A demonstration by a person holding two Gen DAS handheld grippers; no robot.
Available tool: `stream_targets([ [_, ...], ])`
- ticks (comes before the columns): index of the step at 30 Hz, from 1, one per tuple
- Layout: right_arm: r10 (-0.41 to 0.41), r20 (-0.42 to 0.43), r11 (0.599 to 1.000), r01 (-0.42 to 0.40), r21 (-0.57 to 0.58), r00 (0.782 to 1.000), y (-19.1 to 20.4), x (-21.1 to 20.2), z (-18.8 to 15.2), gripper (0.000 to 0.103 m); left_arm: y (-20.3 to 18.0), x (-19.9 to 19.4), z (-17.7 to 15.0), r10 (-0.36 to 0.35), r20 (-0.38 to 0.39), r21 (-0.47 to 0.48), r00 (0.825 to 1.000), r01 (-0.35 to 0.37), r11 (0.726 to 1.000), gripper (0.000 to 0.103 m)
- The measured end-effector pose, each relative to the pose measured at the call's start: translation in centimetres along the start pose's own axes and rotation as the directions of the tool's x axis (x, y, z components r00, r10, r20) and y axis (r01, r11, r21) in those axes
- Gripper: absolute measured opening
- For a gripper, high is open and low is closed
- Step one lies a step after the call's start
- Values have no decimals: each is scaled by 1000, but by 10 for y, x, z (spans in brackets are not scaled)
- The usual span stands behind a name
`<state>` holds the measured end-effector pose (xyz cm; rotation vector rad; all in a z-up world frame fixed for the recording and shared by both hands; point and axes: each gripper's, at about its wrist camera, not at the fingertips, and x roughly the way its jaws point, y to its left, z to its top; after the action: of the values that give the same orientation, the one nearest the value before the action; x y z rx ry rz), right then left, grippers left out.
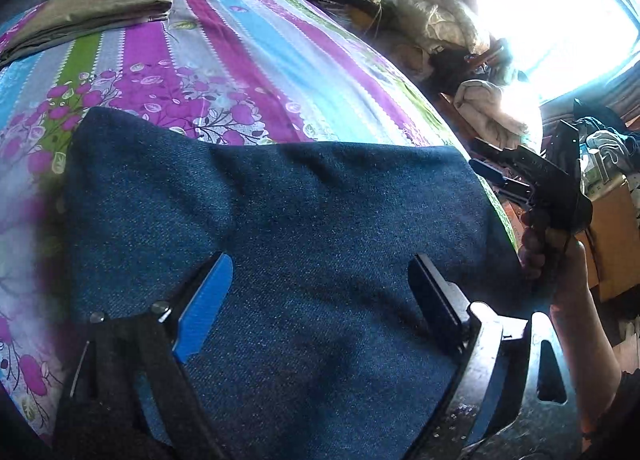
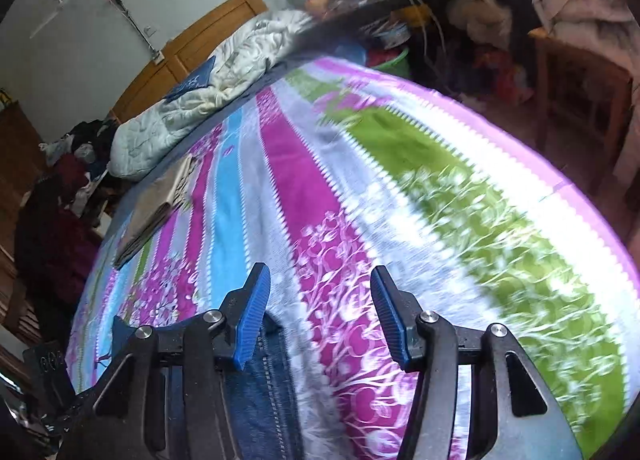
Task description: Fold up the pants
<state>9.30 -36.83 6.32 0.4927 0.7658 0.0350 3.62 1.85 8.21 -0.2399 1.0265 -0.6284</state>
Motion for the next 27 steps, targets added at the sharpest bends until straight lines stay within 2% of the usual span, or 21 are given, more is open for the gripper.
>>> stream_targets([
  [1, 49, -2, 999, -49, -8, 999, 1, -14, 0, 43, 1, -2, 1, -9, 3, -9, 1000, 9, 1000, 90],
  [2, 118, -11, 993, -118, -7, 993, 4, -28, -4, 37, 2, -3, 2, -16, 5, -18, 1000, 16, 1000, 90],
  [5, 320, -85, 943, -325, -64, 944, 47, -41, -24, 27, 5, -13, 5, -45, 49, -42, 998, 47, 998, 88],
  [6, 340, -111, 933, -350, -82, 934, 60, -34, -29, 21, 6, -16, 7, -35, 78, -40, 996, 38, 998, 88],
  [7, 331, -144, 935, -345, -86, 932, 74, -14, -33, 18, 9, -19, 8, -21, 97, -46, 995, 25, 999, 88],
  [8, 270, -187, 953, -291, -90, 944, 74, 6, -38, 16, 13, -20, 10, -11, 110, -64, 994, 18, 998, 88],
  [9, 188, -223, 973, -213, -93, 957, 65, 34, -39, 0, 20, -21, 12, -13, 120, -90, 993, 24, 996, 88],
  [11, 78, -256, 993, -99, -70, 964, 41, 61, -39, 0, 34, -20, 18, -31, 125, -139, 992, 49, 989, 84],
  [12, -56, -213, 995, 36, -96, 976, 37, 58, -32, 3, 37, -20, 21, -34, 119, -151, 992, 52, 987, 80],
  [13, -106, -181, 990, 87, -107, 978, 36, 55, -22, 3, 40, -21, 25, -20, 117, -159, 993, 39, 986, 79],
  [15, -6, -106, 999, 2, -41, 994, 30, 18, -13, 3, 43, -32, 31, -2, 161, -161, 987, 28, 987, 80],
  [17, 84, -64, 993, -89, -79, 994, 43, -25, -22, 3, 47, -43, 37, -7, 218, -168, 976, 44, 985, 83],
  [19, 195, -97, 975, -204, -88, 976, 56, -52, -46, 3, 52, -41, 45, 19, 224, -155, 975, 17, 988, 85],
  [20, 268, -140, 957, -280, -75, 953, 67, -54, -65, 3, 55, -37, 48, 48, 216, -145, 975, -17, 989, 85],
  [21, 296, -183, 947, -313, -72, 937, 73, -47, -81, 3, 59, -31, 52, 75, 210, -144, 975, -45, 989, 85],
  [22, 277, -229, 948, -304, -92, 933, 73, -35, -97, 3, 67, -23, 55, 113, 194, -160, 974, -82, 984, 85],
  [23, 220, -267, 962, -254, -101, 938, 70, -12, -110, 1, 76, -11, 57, 138, 150, -190, 979, -109, 976, 85],
  [24, 199, -301, 973, -224, -51, 933, 56, 12, -115, 0, 86, 3, 58, 139, 82, -221, 987, -118, 968, 83],
  [25, 241, -298, 969, -245, 26, 924, 40, 24, -115, 0, 88, 9, 59, 153, 65, -214, 986, -136, 967, 83],
  [26, 232, -261, 973, -227, 49, 937, 32, 24, -110, 0, 84, 7, 60, 172, 79, -193, 982, -154, 969, 83],
  [27, 155, -219, 988, -156, 15, 963, 36, 16, -104, 0, 79, 6, 63, 183, 69, -182, 981, -168, 969, 82],
])
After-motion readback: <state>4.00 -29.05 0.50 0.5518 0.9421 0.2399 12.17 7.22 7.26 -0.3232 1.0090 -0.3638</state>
